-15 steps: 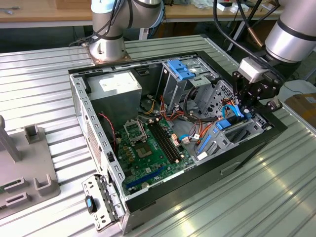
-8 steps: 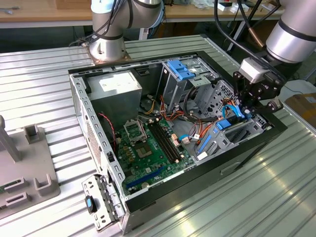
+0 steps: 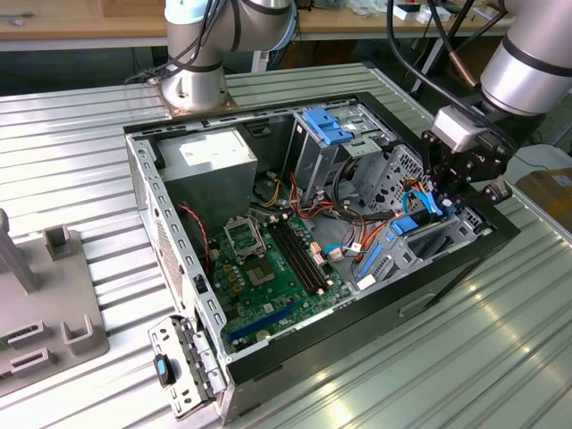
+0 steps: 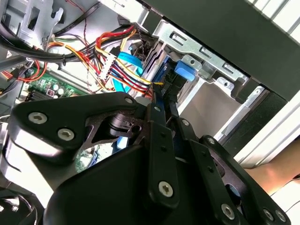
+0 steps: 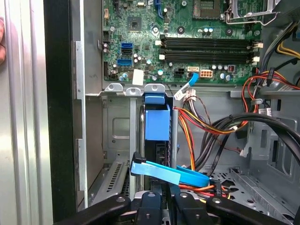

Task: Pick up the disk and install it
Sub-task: 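Insert the first disk wire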

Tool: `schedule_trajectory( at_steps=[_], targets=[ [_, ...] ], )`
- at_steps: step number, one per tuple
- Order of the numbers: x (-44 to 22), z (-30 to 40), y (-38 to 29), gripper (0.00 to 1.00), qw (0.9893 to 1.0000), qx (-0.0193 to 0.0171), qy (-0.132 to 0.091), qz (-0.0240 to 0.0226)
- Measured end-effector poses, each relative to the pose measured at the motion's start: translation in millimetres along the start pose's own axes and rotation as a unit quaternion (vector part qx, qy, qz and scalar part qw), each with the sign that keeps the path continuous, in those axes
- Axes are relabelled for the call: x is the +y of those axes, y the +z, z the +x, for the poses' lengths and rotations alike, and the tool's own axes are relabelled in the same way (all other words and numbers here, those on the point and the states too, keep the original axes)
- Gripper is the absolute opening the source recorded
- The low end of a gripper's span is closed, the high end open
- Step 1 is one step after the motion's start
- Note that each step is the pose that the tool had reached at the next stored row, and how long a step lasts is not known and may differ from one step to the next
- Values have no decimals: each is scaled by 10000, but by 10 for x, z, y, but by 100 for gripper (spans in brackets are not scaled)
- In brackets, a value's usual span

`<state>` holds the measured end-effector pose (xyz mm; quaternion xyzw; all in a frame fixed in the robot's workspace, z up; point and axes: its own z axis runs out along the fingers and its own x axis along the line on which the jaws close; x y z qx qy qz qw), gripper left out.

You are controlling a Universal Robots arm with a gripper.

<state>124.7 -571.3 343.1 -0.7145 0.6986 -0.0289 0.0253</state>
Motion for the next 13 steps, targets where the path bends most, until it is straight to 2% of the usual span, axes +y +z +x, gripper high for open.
schedule_trajectory(
  at_steps=[6,8,11,13],
  targets=[
    [3,0,2,17,10000,-1,0,0],
    [22,-1,0,17,10000,-1,1,10],
    [20,-1,-28,17,10000,1,2,10],
    [3,-9,-21,17,10000,2,-2,10]
  ],
)
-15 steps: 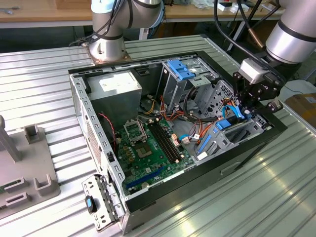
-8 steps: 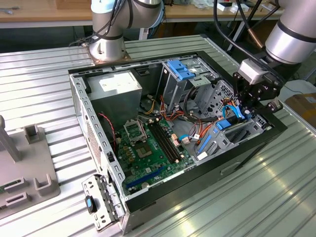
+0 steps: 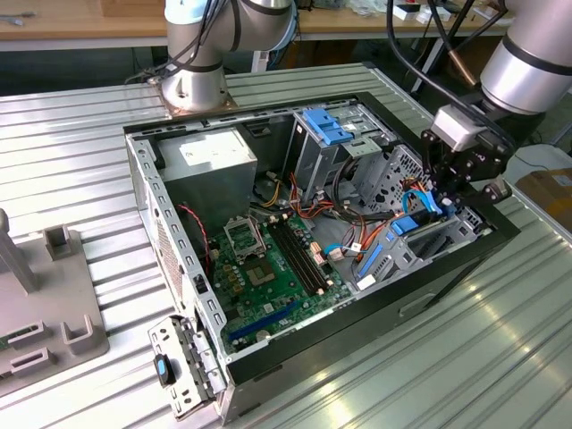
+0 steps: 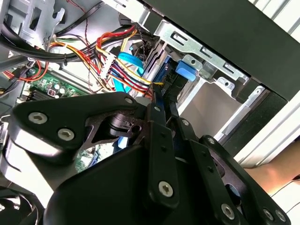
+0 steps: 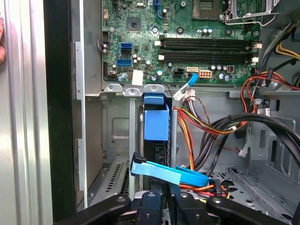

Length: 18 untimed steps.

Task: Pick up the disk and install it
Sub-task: 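Insert the first disk wire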

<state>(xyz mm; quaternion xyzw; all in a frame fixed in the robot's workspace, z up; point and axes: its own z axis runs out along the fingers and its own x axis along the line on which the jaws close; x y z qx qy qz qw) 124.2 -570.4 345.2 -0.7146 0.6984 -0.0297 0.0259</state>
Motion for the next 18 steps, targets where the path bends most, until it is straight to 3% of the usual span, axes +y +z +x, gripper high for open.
schedule_trajectory(
  at_steps=[18],
  targets=[
    [7,1,92,17,10000,1,-1,0]
  ],
)
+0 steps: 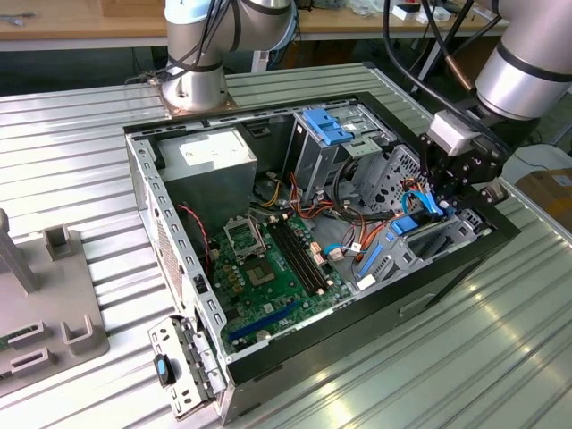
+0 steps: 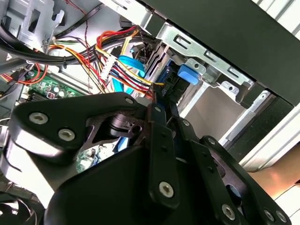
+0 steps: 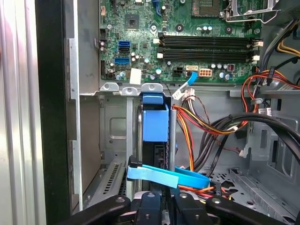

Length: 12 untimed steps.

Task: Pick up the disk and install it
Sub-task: 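Insert the first disk wire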

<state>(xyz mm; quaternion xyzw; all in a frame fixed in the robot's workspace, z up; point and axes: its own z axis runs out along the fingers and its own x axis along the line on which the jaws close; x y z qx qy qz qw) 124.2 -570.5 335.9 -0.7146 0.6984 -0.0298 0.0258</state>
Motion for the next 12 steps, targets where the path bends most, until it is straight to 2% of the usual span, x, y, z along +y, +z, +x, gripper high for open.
schedule_trajectory(
  at_steps=[4,5,8,9,12],
  targets=[
    [0,-1,8,17,10000,-5,0,1],
    [1,0,14,25,10000,-8,0,0],
    [-1,0,-2,25,10000,-2,0,0],
    [-2,0,-16,25,10000,-4,0,0],
    [-9,1,-113,25,10000,-2,0,0]
  ],
)
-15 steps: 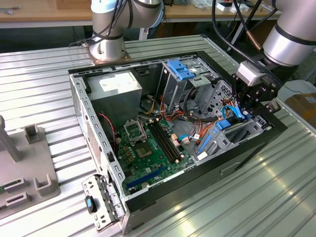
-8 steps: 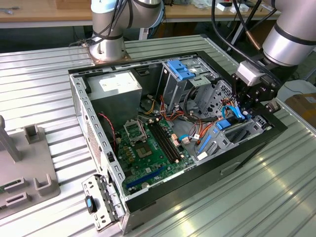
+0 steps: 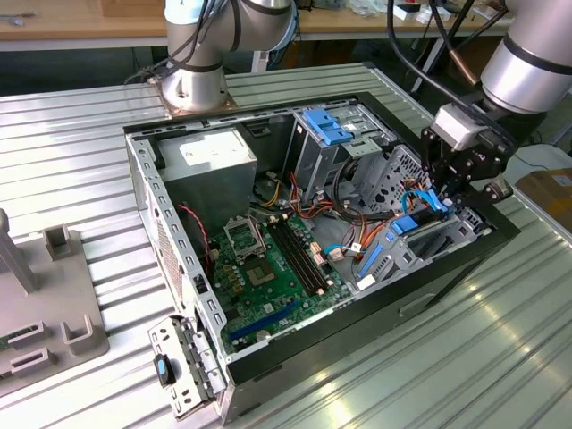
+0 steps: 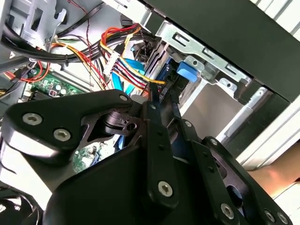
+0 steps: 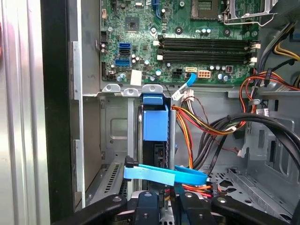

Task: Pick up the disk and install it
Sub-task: 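Insert the first disk wire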

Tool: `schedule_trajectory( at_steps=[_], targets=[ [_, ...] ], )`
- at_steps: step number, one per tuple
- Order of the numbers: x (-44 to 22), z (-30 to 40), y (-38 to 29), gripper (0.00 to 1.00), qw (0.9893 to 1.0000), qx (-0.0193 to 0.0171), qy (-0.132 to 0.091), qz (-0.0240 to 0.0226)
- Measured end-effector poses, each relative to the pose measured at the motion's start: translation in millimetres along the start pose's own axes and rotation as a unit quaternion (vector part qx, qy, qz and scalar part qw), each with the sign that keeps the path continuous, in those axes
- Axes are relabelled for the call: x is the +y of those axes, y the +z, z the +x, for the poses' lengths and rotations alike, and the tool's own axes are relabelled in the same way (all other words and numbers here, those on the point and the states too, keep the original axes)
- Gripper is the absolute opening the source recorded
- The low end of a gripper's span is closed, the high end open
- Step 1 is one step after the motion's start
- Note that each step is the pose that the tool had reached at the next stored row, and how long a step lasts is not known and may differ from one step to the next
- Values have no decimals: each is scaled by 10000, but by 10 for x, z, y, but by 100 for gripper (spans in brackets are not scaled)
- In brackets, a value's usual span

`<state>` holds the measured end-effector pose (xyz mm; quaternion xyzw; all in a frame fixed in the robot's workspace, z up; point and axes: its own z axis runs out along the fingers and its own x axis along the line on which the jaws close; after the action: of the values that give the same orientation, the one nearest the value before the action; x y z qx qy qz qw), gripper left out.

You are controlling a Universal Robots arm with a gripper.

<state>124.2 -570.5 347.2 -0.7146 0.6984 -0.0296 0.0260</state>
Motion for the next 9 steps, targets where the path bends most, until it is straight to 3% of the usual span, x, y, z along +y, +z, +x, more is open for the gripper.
schedule_trajectory(
  at_steps=[3,6,9],
  targets=[
    [-7,1,-94,25,10000,2,0,0],
    [-8,0,-99,25,10000,0,0,0],
    [-60,-1,-97,25,10000,2,0,0]
  ],
)
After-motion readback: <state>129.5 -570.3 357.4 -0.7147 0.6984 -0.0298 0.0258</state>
